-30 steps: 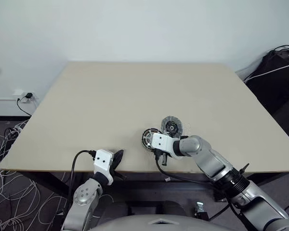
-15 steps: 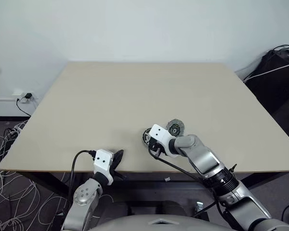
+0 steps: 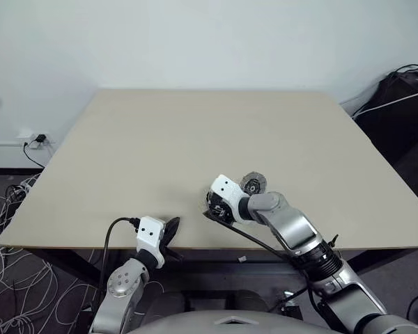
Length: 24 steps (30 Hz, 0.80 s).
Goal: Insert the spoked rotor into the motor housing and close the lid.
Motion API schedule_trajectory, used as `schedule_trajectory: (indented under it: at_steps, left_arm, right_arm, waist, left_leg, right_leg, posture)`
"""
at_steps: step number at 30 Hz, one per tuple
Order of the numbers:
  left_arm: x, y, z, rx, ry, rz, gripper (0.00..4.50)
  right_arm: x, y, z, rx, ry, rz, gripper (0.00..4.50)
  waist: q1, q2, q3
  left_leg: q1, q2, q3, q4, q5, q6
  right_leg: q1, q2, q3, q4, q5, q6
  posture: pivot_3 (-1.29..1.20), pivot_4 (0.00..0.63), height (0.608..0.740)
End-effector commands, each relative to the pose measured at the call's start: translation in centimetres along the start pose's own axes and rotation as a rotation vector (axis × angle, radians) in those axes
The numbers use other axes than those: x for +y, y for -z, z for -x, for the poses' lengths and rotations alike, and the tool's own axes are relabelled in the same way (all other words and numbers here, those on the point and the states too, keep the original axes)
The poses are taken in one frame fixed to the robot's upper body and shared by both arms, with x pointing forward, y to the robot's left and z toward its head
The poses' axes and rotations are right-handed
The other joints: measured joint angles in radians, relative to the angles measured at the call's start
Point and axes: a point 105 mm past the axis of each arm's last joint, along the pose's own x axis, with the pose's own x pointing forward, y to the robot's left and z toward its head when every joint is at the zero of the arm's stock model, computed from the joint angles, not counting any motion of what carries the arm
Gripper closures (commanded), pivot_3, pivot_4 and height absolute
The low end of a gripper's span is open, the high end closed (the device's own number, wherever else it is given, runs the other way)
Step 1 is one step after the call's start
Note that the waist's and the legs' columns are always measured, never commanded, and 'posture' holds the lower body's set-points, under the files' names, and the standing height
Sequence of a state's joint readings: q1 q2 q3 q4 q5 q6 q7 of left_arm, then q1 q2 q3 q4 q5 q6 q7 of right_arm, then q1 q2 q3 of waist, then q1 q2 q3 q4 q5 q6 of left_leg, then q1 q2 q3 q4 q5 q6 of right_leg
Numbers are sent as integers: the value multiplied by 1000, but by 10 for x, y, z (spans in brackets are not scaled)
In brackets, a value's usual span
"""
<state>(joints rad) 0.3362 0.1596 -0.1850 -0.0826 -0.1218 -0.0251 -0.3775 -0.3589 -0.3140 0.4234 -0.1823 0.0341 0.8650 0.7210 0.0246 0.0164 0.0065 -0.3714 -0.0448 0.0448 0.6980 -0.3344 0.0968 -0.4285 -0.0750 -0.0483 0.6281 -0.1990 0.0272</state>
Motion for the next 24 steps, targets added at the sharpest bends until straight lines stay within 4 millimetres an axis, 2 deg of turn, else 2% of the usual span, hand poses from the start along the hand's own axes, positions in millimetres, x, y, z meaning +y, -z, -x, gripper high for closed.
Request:
schedule_trajectory:
  at_steps: [1, 3, 6, 9, 11, 12, 14, 17, 19, 22, 24]
  left_arm:
    - [-2, -12, -2, -43, 12, -10, 4500]
    - [-2, -12, -2, -43, 15, -10, 4500]
    - [-3, -12, -3, -44, 22, -13, 4500]
    - [-3, -13, -3, -47, 29, -19, 4500]
    - [-3, -14, -2, -49, 33, -24, 4500]
    - [-2, -15, -2, -50, 33, -25, 4500]
    - [0, -15, -2, -50, 33, -28, 4500]
    - [0, -15, -1, -49, 42, -35, 4500]
    - [0, -16, -1, -51, 48, -36, 4500]
    - [-2, -16, -2, -52, 70, -48, 4500]
    - [-3, -17, -2, -53, 80, -56, 4500]
  right_arm:
    - [0, -40, 13, -172, 27, 1, 2164]
    - [-6, -59, 19, -274, 87, -22, 2164]
    - [-25, -80, 36, -408, 236, -40, 2719]
    - [-43, -84, 55, -479, 367, -53, 3632]
    - [-56, -79, 71, -496, 482, -52, 4312]
    - [-63, -74, 79, -502, 539, -64, 4462]
    - [-75, -63, 93, -489, 653, -58, 4462]
    - [-93, -36, 119, -405, 855, -43, 4462]
    - [-100, -15, 134, -362, 949, -99, 4462]
    - [-100, 25, 146, -209, 1027, -84, 4462]
    - [-94, 47, 144, -114, 1011, -65, 4462]
  waist:
    - [0, 0, 0]
    - [1, 0, 0]
    - [1, 0, 0]
    - [4, 0, 0]
    - [4, 0, 0]
    - [4, 0, 0]
    - [3, 1, 0]
    - [1, 1, 0]
    - [1, 2, 0]
    - [4, 2, 0]
    - [3, 2, 0]
  left_leg:
    - [0, 0, 0, 0, 0, 0]
    - [0, 0, 0, 0, 0, 0]
    - [0, 0, 0, 0, 0, 0]
    - [0, -1, 0, 0, 0, 0]
    - [0, -2, 0, 0, 0, 0]
    - [0, -2, 0, 0, 0, 0]
    - [0, -3, 0, -1, -1, 1]
    - [0, -3, 0, -1, 0, 1]
    - [0, -3, 0, -1, 0, 0]
    - [0, -2, 0, -1, 0, 0]
    - [1, -2, 0, -1, 0, 0]
  right_leg:
    - [0, 0, 0, 0, 0, 0]
    - [0, 0, 0, 0, 0, 0]
    - [0, 0, 0, 0, 0, 0]
    - [0, 0, 0, 0, 0, 0]
    - [0, 0, 0, 0, 0, 0]
    - [0, 0, 0, 0, 0, 0]
    - [0, 0, 0, 0, 0, 1]
    - [0, 0, 0, 0, 0, 0]
    - [0, 0, 0, 0, 0, 0]
    - [1, 0, 0, 0, 0, 0]
    - [1, 0, 0, 0, 0, 0]
  posture:
    - [0, 0, 740]
    - [0, 0, 740]
    - [0, 0, 740]
    - [0, 0, 740]
    - [0, 0, 740]
    - [0, 0, 740]
    - [0, 0, 740]
    - [0, 0, 740]
    - [0, 0, 740]
    - [0, 0, 740]
    - [0, 0, 740]
